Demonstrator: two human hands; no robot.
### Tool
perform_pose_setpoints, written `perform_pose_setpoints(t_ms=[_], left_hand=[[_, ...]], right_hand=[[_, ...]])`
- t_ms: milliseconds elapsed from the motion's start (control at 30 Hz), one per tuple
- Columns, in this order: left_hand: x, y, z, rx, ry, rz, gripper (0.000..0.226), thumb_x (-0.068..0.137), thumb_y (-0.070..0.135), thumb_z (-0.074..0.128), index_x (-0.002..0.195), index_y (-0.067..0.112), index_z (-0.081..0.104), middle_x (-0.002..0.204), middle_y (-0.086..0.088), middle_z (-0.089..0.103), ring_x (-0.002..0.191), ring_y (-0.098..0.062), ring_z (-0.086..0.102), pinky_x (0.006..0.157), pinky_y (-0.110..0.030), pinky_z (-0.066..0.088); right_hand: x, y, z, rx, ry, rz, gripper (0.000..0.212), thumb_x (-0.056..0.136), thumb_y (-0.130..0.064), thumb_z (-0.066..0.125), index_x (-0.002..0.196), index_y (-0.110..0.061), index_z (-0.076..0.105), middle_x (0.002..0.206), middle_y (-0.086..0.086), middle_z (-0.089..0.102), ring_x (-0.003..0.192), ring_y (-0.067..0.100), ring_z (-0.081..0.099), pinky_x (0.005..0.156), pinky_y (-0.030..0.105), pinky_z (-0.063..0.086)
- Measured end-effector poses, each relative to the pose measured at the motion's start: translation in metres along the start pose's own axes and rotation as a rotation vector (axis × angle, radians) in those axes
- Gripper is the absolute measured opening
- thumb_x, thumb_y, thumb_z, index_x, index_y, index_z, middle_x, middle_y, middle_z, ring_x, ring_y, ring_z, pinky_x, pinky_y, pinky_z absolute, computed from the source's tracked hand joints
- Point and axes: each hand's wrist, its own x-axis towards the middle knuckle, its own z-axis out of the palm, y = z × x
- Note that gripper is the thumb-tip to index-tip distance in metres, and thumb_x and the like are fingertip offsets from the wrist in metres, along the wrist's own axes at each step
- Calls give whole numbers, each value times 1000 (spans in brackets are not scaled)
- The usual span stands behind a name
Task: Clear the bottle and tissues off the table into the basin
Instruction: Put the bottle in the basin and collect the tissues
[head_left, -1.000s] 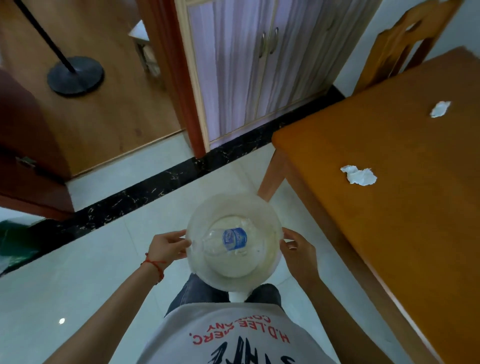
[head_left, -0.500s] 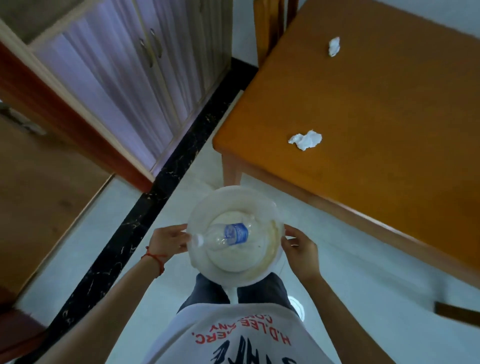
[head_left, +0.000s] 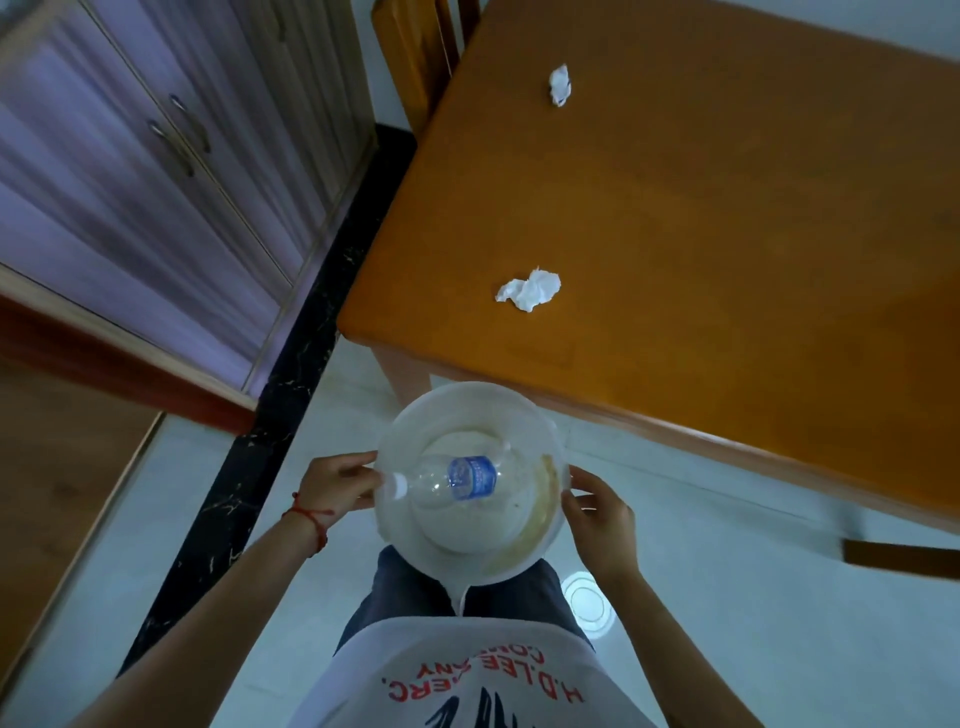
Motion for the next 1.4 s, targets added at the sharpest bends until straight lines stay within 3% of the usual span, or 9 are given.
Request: perform_pose_setpoints(t_ms=[100,233,433,533,600,867,1033,1200,1400], left_hand=[[4,0,5,27,-5,9,39,77,-6,60,115,1,61,78,-2,67,78,-21,64,58,-19,58],[7,-2,5,50,-25,21,40,78,-5,60,117,2,60,84,-1,66,85,-27,64,80,-37,56],[15,0,-4,65,-36,33,40,78,-6,59,118,-1,58,82,1,64,83,-26,62,81,-38,55],[19,2,-8,74,-15,47,40,78,-7,58,118,-1,58,81,3,62,83,-25,61,66,-26,58],[21,0,-11,104,-19,66,41,78,-5,56,118,3,60,84,0,65,89,-30,63,61,-17,57],[17,1,-14,125,-18,79,40,79,-3,55,117,4,60,82,-3,66,87,-29,63,56,-15,56],[17,1,-15,127,-13,74,41,77,1,58,118,4,60,97,-13,66,93,-32,63,57,-17,57],[16,2,-13,116,-16,72,42,74,5,62,116,2,61,81,-1,65,77,-23,62,53,-15,55],[16,2,-12,150,-16,77,39,79,0,58,118,3,59,84,3,64,84,-27,63,55,-15,56]], right_hand=[[3,3,-4,-21,-31,-2,26,88,-15,57,114,-19,61,104,-6,63,78,3,61,61,3,45],[6,5,-5,-31,-35,9,27,88,-15,57,114,-19,61,110,0,66,81,10,63,66,10,46],[10,-6,-10,-150,-55,-18,26,87,-23,59,112,-17,62,112,4,67,76,5,61,69,13,48],[27,-26,-12,-223,65,-115,31,86,-24,60,114,-12,60,114,10,65,86,16,61,77,30,52],[44,-48,-9,-215,126,-199,29,87,-22,59,114,-11,59,113,12,64,91,21,61,76,31,50],[132,-127,29,-263,212,-382,36,89,-17,55,124,-11,52,129,11,54,119,27,47,93,37,43],[169,-137,44,-375,175,-399,41,88,-20,55,129,-16,48,141,7,45,130,26,35,98,39,40],[183,-129,50,-491,112,-382,37,89,-18,53,126,-15,52,137,10,49,126,31,36,100,42,36],[174,-123,45,-455,145,-429,29,89,-4,46,113,-5,61,118,17,59,110,34,46,84,33,38]])
